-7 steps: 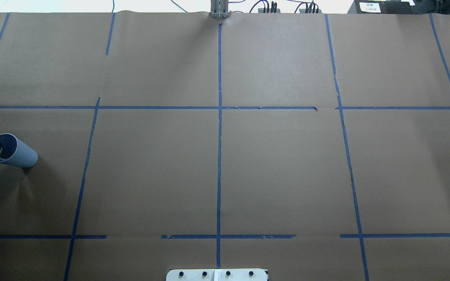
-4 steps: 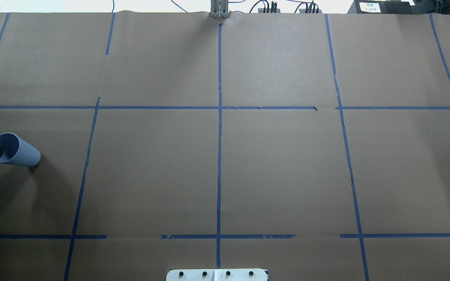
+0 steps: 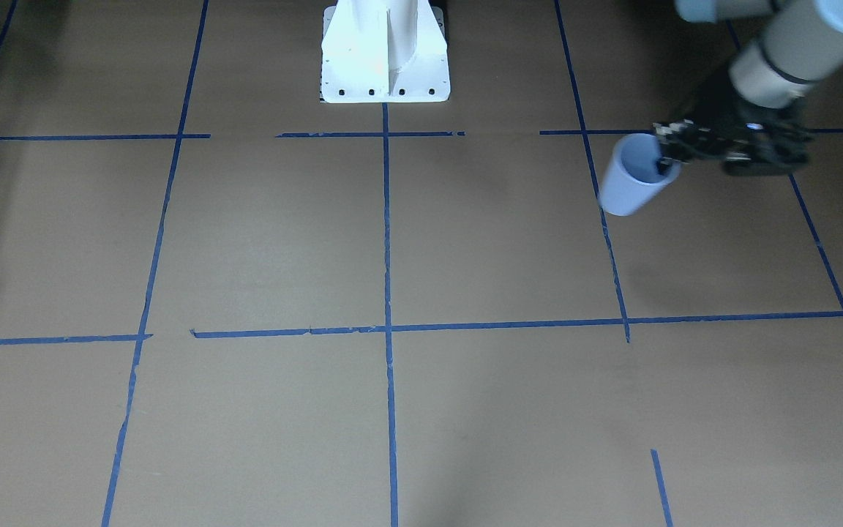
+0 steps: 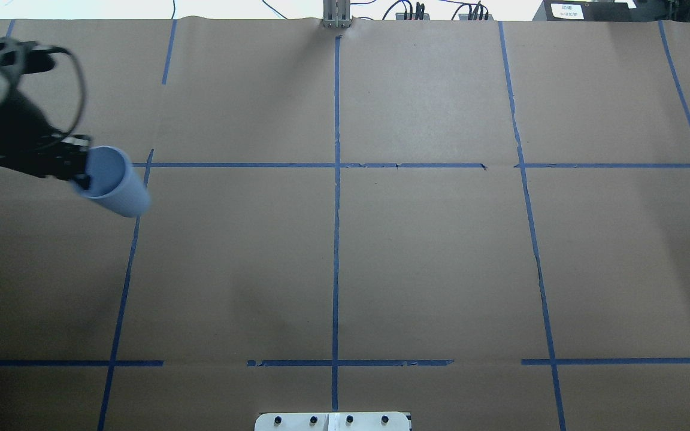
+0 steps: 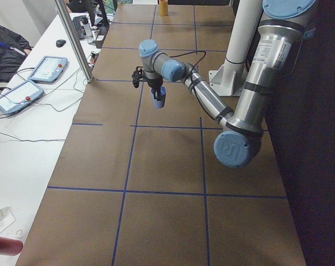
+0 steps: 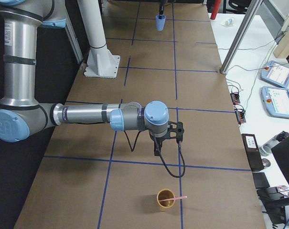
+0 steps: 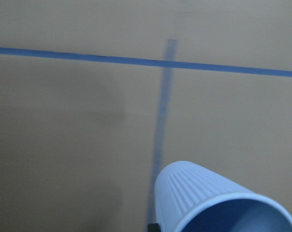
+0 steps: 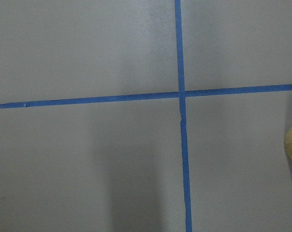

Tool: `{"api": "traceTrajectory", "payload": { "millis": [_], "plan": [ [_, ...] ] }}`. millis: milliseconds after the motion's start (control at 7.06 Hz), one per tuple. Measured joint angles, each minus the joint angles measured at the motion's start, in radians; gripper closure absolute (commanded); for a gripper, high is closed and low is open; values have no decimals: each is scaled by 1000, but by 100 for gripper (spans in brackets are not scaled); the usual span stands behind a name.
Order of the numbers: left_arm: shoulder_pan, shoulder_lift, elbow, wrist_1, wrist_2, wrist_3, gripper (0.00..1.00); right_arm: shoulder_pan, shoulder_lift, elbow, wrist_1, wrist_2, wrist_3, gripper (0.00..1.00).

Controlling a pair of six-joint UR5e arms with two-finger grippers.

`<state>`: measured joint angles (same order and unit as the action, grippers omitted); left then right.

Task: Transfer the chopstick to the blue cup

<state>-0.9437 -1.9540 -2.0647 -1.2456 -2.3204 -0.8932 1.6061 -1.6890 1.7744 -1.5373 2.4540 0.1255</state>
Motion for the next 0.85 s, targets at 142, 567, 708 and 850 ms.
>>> {"api": "traceTrajectory", "payload": {
  "millis": [142,567,708,850],
  "plan": [
    [98,-125,40,24,43,-123,100,0,-2,0,0,0,0,0],
    [285,-368,353,-248,146,-393,100,0,-3,-4,0,1,2,0],
    [311,-403,430,-310,172,-419,99,0,-3,-4,0,2,2,0],
    [336,-418,477,-353,200,-428,94,1,-3,-4,0,2,3,0]
  ]
}}
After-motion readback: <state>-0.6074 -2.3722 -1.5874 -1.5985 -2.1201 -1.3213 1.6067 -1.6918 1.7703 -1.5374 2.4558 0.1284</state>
